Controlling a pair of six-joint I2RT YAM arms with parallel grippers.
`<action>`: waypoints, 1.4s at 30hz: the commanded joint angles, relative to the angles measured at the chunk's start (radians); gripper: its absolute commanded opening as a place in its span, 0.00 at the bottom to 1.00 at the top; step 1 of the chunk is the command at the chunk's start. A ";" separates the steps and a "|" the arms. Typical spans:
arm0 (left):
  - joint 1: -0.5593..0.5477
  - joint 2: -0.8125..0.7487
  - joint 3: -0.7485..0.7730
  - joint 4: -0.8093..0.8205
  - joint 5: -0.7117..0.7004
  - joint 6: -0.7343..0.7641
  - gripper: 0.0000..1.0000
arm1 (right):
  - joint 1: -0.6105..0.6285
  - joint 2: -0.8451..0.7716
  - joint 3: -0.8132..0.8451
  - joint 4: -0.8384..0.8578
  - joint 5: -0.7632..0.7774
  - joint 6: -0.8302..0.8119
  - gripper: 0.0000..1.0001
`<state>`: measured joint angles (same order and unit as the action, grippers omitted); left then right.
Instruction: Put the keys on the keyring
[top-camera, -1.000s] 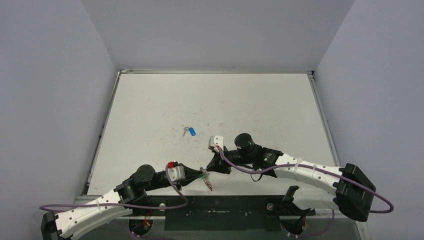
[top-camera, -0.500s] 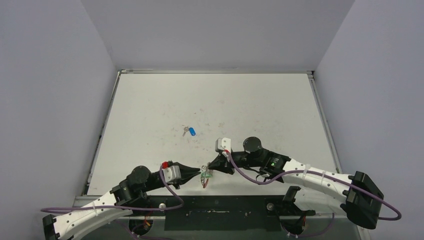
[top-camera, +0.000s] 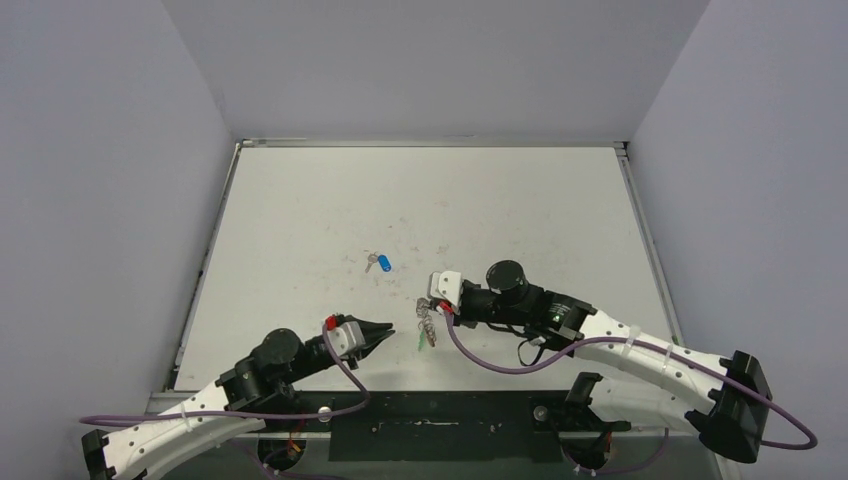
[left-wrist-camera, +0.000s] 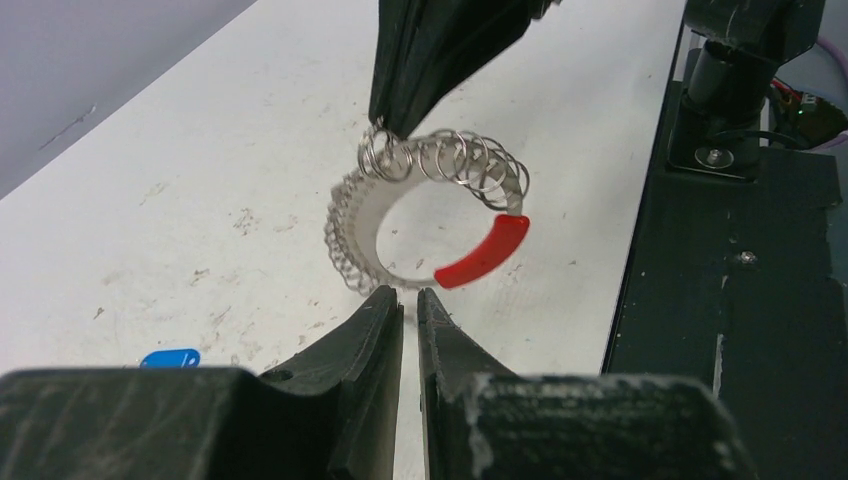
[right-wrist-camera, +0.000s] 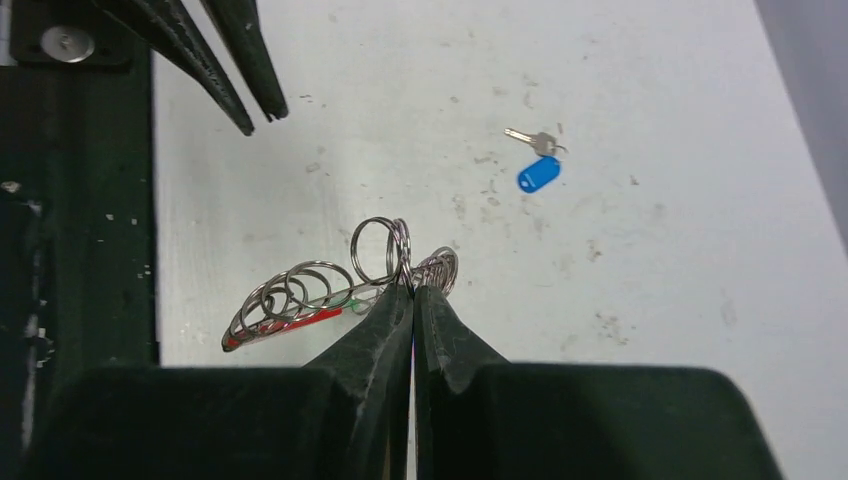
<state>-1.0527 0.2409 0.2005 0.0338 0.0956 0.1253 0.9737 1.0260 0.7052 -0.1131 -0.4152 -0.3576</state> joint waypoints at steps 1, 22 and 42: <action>-0.004 0.000 0.046 -0.020 -0.051 0.003 0.11 | -0.009 -0.025 0.085 -0.084 0.162 -0.150 0.00; -0.004 -0.011 -0.059 0.007 -0.045 -0.072 0.11 | 0.171 0.237 -0.188 0.335 0.075 0.083 0.00; -0.009 0.133 -0.036 0.081 0.012 -0.076 0.15 | 0.167 0.095 -0.116 0.210 0.026 0.046 0.00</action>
<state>-1.0554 0.3820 0.1070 0.0643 0.1158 0.0555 1.1461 1.1835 0.5186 0.1326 -0.3676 -0.2626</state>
